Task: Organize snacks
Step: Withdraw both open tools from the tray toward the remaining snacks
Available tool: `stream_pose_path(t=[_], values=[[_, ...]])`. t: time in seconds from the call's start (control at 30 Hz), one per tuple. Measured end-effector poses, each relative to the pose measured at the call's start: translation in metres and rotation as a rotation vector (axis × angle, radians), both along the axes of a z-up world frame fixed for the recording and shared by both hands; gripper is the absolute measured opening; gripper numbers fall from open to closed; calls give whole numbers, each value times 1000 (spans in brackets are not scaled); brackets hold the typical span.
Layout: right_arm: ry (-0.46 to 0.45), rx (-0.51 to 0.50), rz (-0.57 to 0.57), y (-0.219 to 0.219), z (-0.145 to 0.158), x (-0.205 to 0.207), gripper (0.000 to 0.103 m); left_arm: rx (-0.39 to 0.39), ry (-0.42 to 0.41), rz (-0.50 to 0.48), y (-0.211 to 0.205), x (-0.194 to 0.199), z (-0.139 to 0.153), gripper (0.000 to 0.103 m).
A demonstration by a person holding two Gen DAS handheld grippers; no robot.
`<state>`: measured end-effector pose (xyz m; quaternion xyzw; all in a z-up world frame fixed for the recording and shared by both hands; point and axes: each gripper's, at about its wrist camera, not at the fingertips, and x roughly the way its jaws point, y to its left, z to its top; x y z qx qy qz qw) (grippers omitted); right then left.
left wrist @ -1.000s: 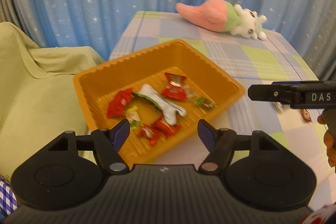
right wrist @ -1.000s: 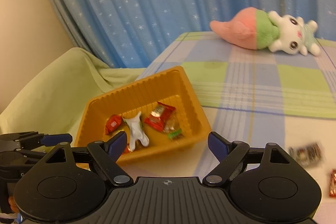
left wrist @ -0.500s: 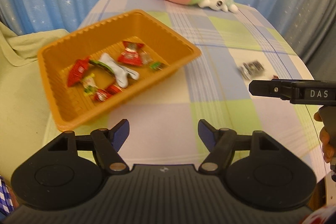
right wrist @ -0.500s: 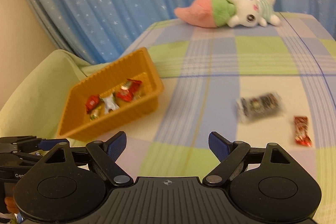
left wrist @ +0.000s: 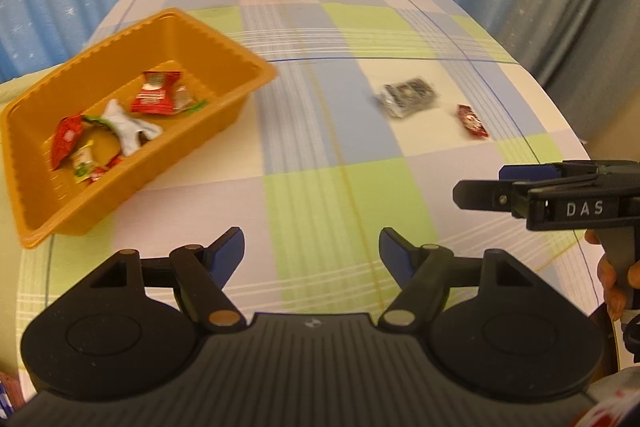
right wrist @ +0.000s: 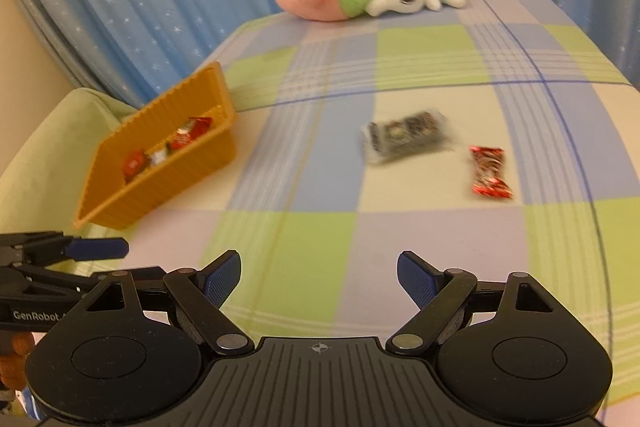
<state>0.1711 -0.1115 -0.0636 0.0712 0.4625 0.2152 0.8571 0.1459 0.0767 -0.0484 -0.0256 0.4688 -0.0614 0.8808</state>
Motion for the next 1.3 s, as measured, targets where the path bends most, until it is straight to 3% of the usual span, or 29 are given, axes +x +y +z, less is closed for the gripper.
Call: stream_pose_path(t=[0.63, 1.3], values=[[54, -42, -112, -73, -10, 6, 85, 16, -7, -123, -77, 36, -7, 72], [-2, -77, -138, -92, -16, 61, 85, 23, -52, -129, -103, 93, -13, 72]])
